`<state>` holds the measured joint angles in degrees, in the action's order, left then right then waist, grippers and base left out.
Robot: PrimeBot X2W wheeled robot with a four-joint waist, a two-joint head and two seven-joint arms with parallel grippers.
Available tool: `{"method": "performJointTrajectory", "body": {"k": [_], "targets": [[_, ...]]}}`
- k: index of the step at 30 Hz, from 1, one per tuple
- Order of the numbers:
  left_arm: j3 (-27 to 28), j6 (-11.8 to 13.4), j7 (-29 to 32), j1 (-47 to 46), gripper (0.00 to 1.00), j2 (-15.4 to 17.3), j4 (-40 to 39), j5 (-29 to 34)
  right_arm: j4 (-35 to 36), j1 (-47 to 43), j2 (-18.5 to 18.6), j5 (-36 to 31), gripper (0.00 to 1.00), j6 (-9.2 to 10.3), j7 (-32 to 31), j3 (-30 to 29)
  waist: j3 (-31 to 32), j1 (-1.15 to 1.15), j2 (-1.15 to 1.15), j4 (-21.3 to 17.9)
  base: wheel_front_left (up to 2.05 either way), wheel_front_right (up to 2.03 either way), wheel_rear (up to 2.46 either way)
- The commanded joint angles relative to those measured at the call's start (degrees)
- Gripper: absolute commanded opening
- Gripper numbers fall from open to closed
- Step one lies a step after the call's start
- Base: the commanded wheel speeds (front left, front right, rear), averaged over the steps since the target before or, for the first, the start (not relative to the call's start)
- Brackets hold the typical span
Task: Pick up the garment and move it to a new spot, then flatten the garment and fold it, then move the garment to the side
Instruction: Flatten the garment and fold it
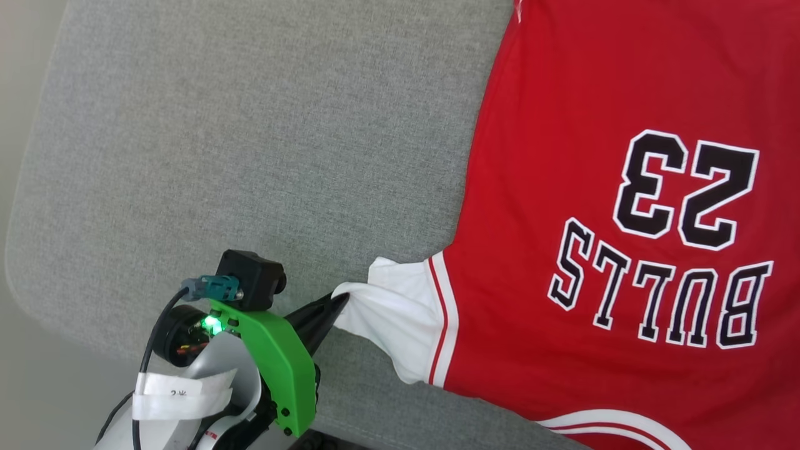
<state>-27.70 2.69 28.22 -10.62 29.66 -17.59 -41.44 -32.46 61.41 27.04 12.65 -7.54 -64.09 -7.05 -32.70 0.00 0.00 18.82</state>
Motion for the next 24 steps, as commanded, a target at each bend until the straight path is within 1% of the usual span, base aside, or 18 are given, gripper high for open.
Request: {"method": "performJointTrajectory", "body": {"k": [1, 9, 15, 20, 24], "targets": [[0.1, 0.1, -0.1, -0.6, 0.00, 0.2, 0.1, -0.1, -1.7, -3.8, 0.1, 0.3, 0.00, 0.05, -0.2, 0.5, 2.4, 0.00, 0.00, -1.4, 0.00, 0.00, 0.00], [0.8, 1.4, 0.6, 1.4, 0.00, 1.4, 1.4, -0.7, -1.6, -12.5, 0.2, 4.6, 0.00, 0.05, 1.9, 2.3, 9.2, 0.00, 0.00, -5.5, 0.00, 0.00, 0.00], [1.2, 2.4, 0.7, 3.3, 0.00, 1.8, 2.1, -1.4, -0.2, -20.2, 0.6, 8.6, 0.00, 0.05, 3.6, 2.9, 14.1, 0.00, 0.00, -8.6, 0.00, 0.00, 0.00], [1.4, 3.4, 0.5, 5.4, 0.00, 2.0, 2.8, -1.9, 3.2, -28.0, 0.4, 12.2, 0.00, 0.05, 5.4, 3.7, 17.9, 0.00, 0.00, -11.0, 0.00, 0.00, 0.00], [1.5, 4.0, 0.2, 6.9, 0.00, 2.2, 3.2, -2.0, 6.6, -34.1, 0.7, 14.8, 0.00, 0.05, 5.4, 3.8, 20.4, 0.00, 0.00, -12.6, 0.00, 0.00, 0.00]]}}
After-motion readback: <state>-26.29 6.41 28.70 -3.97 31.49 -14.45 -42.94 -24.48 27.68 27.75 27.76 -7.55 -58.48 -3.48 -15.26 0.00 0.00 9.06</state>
